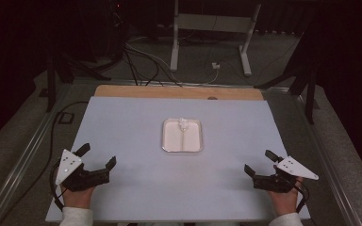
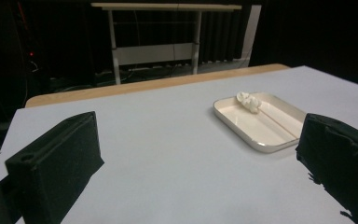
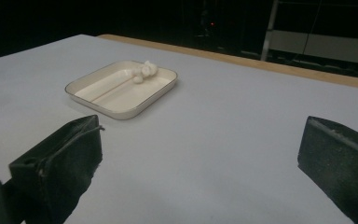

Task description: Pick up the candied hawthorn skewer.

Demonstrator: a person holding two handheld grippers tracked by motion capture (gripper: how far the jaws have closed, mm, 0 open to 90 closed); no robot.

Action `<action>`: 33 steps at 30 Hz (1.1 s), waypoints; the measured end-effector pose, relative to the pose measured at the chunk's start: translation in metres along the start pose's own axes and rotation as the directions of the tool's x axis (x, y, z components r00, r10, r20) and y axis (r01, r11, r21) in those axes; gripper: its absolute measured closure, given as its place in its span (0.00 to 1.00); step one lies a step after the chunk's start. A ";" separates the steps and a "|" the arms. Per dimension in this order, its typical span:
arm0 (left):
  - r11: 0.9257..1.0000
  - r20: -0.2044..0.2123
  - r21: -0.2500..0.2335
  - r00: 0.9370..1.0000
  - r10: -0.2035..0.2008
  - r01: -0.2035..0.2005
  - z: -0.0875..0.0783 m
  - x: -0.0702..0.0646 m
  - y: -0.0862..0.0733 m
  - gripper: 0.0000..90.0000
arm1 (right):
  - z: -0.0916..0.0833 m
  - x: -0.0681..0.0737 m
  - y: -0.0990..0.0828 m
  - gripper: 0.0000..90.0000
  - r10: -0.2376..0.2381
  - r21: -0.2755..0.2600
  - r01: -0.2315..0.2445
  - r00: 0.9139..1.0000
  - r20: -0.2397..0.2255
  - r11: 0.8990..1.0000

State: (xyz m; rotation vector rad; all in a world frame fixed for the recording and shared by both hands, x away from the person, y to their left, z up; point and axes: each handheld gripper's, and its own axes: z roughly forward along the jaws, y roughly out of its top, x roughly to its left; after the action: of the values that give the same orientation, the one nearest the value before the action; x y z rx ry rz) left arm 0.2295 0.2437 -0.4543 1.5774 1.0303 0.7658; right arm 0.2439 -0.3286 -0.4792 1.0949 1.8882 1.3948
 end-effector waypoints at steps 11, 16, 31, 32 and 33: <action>1.000 -0.005 0.007 1.000 -0.022 0.022 0.000 -0.002 0.001 0.01 | 0.004 0.009 0.001 0.00 -0.019 0.026 0.018 1.000 0.007 0.999; 0.999 -0.011 -0.008 0.999 -0.043 0.043 -0.001 -0.001 0.007 0.01 | 0.004 0.009 0.002 0.00 -0.018 0.034 0.017 1.000 0.025 0.999; 0.997 0.035 0.031 0.997 -0.073 0.072 0.013 -0.006 0.021 0.01 | 0.003 0.010 0.001 0.00 0.002 0.030 -0.003 0.999 0.034 1.000; 0.997 0.035 0.031 0.997 -0.073 0.072 0.013 -0.006 0.021 0.01 | 0.003 0.010 0.001 0.00 0.004 0.030 -0.005 0.999 0.034 1.000; 0.997 0.041 0.033 0.996 -0.074 0.072 0.015 -0.008 0.022 0.01 | 0.003 0.010 0.001 0.00 0.004 0.029 -0.005 0.999 0.034 1.000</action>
State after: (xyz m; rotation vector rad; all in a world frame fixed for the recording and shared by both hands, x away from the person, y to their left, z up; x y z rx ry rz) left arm 0.2444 0.2290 -0.4359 1.5672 1.0677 0.6668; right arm 0.2413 -0.3189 -0.4783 1.1301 1.8884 1.3466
